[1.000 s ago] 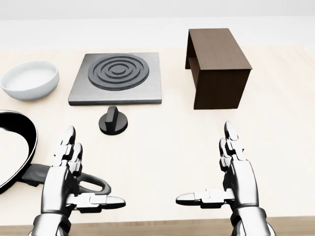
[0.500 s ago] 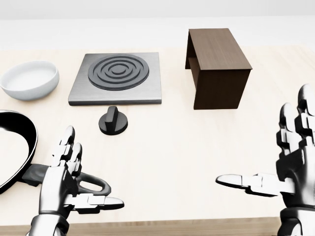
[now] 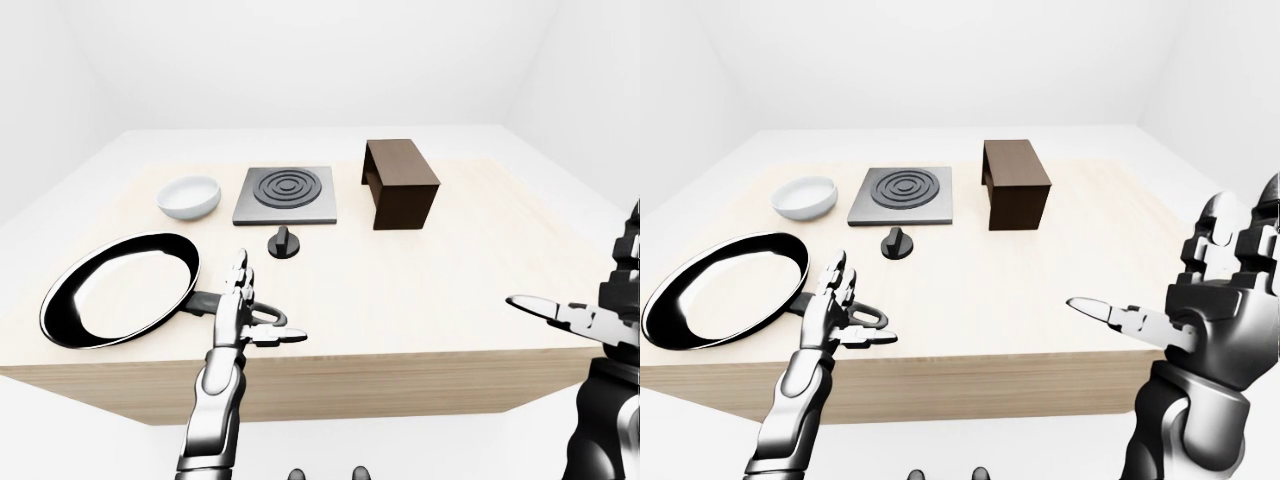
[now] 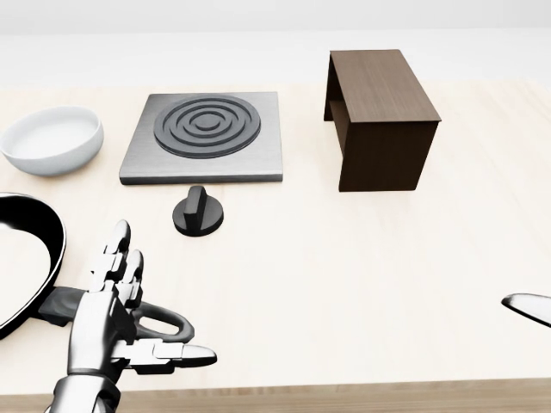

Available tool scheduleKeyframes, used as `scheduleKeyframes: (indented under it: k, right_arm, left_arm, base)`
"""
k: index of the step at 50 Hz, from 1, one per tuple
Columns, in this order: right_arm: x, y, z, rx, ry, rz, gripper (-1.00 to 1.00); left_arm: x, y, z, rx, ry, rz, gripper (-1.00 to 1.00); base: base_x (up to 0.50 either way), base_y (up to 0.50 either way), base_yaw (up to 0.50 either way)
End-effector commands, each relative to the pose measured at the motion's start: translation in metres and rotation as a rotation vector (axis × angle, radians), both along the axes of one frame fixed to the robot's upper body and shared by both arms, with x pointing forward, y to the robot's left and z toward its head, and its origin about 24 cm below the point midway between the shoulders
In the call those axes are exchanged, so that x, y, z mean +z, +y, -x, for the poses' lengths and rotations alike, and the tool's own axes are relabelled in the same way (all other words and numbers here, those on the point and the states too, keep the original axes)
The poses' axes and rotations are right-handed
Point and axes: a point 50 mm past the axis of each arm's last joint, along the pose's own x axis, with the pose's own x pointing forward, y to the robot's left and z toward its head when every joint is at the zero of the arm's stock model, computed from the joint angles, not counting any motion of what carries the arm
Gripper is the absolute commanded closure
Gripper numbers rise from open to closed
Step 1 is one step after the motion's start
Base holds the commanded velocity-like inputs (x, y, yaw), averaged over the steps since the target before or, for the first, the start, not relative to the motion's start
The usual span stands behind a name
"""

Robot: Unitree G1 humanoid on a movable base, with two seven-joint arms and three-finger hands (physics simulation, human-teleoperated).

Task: Turn on the stove.

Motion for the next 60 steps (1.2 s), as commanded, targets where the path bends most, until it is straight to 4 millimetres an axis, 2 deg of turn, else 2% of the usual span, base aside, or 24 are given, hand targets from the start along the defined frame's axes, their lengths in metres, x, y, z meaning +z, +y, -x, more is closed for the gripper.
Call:
scheduleKeyframes:
  k: [1,8,50,60]
  right_arm:
    - [0.0049,-0.0023,0.0041,-0.011,-0.022,0.012,-1.00]
    - [0.0026,-0.0010,0.0014,0.000,-0.008,0.016,-1.00]
    - [0.0043,-0.0025,0.0063,0.001,-0.024,0.008,-1.00]
    - [0.0022,-0.0023,0.0067,0.003,-0.014,0.004,-1.00]
  left_arm:
    - [0.0003,-0.0003,0.0003,-0.001,0.001,0.000,-1.00]
    - [-0.0024,-0.0010,-0.0001,-0.003,0.004,-0.001,-1.00]
    - [-0.0040,-0.0010,-0.0003,-0.002,0.008,-0.002,-1.00]
    - [-0.0011,0.0008,-0.0075,0.008,0.005,-0.006,-1.00]
  base:
    - [0.00,0.00,0.00]
    - [0.10,0.00,0.00]
    - [0.33,0.00,0.00]
    - [0.01,0.00,0.00]
